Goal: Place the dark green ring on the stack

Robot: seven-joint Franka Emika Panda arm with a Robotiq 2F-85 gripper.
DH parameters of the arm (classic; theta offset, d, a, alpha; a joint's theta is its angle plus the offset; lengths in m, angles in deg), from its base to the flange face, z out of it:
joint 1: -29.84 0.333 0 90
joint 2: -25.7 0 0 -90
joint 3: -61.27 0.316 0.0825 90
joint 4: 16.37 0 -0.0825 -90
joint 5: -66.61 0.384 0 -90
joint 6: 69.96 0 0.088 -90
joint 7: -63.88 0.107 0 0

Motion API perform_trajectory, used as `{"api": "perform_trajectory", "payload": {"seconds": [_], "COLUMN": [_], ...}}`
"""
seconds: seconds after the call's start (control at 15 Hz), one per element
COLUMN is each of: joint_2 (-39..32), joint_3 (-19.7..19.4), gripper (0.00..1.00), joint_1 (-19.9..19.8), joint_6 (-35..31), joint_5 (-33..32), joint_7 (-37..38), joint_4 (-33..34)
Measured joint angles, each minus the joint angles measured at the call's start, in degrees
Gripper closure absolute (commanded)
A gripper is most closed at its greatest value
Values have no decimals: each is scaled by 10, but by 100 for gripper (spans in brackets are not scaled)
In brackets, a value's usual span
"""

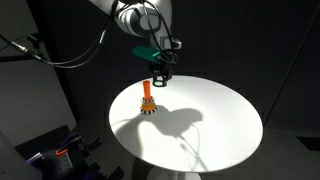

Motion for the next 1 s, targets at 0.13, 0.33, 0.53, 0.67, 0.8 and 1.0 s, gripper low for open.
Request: {"api": "perform_trajectory", "payload": {"seconds": [0.13,0.33,0.53,0.67,0.8,1.0], "joint_2": [11,25,29,29,29,27], "joint_3": [2,0,-1,-1,-1,-1], "gripper": [30,30,30,30,55,55], "joint_1": [5,5,4,4,4,6], "joint_6": [-17,-38,-41,-41,-41,-41], "joint_5": [0,0,0,0,0,0], "joint_7": [0,-2,-5,-5,-5,-5], "joint_4": [-11,-28,-34,-34,-34,-34]}}
